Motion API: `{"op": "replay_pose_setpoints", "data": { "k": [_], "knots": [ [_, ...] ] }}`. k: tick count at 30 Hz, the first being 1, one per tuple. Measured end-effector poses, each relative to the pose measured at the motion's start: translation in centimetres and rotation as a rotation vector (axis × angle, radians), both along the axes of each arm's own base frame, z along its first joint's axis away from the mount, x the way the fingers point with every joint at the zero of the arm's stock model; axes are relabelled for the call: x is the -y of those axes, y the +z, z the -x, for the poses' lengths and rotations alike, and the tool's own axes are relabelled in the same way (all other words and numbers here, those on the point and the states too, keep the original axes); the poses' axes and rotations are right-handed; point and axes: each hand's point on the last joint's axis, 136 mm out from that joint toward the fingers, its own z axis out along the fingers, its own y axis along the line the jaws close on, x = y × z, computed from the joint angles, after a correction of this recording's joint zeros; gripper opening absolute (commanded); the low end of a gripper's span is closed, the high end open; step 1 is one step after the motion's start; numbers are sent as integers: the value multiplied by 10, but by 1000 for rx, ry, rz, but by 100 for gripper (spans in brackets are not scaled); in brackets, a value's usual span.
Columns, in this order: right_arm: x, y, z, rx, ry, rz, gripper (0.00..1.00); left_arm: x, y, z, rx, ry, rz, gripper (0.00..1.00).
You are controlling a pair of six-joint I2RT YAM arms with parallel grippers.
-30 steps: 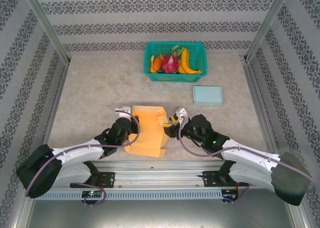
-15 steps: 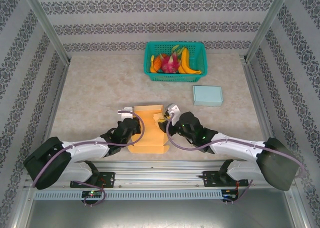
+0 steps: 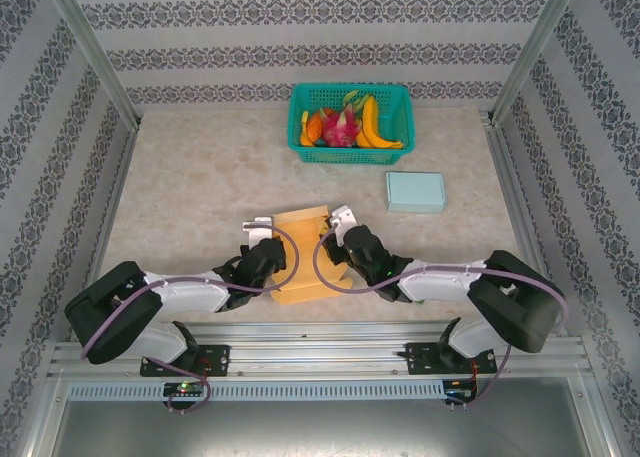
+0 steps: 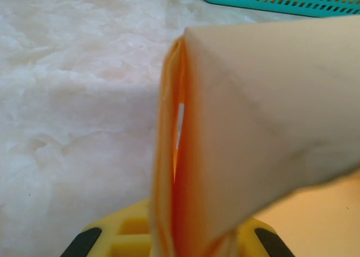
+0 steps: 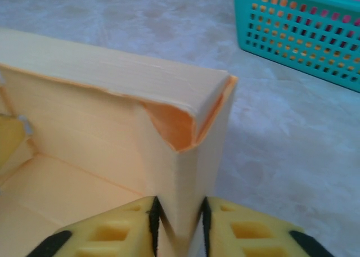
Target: Fold the paper box
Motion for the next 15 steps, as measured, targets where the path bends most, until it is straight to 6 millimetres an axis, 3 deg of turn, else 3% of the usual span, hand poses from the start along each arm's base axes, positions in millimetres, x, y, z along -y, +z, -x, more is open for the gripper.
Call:
{"op": "replay_pose_setpoints", "data": {
  "k": [5,10,15],
  "knots": [
    [7,-11,-15,38,-84,46,12,-2,-1,-1,-6,34,-4,0],
    [6,-5,-34,104,-212,81,12,-5,8,-3,-8,125,6,0],
    [8,-5,-40,135,-288,100,14,-6,11,-2,-20,192,6,0]
  ]
}}
